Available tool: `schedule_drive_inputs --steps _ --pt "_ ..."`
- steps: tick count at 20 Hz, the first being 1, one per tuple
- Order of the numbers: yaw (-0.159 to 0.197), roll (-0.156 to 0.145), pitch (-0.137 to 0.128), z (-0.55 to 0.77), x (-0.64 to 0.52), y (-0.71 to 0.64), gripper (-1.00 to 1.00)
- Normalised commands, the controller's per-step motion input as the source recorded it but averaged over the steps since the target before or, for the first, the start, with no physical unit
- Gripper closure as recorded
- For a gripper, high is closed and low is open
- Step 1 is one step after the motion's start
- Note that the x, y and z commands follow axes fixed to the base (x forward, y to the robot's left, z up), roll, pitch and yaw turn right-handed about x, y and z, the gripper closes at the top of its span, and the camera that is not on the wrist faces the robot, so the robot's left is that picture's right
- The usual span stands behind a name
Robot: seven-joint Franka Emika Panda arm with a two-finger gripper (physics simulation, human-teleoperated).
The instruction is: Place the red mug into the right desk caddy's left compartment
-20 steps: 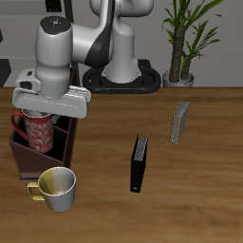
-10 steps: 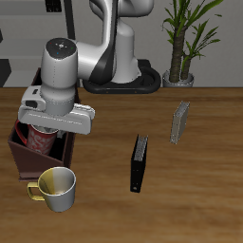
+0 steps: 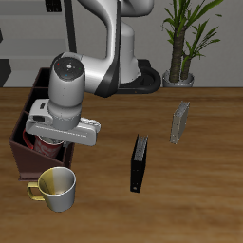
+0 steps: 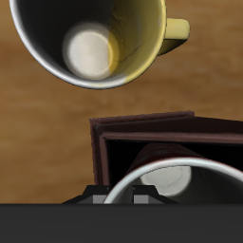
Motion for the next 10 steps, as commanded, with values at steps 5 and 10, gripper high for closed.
schedule_drive_inputs --steps 5,10 --pt "0.024 0.015 0.005 0.10 -0.03 0.10 -1.00" --pt "0.019 -0.028 -0.015 0.16 -0.05 0.01 -1.00"
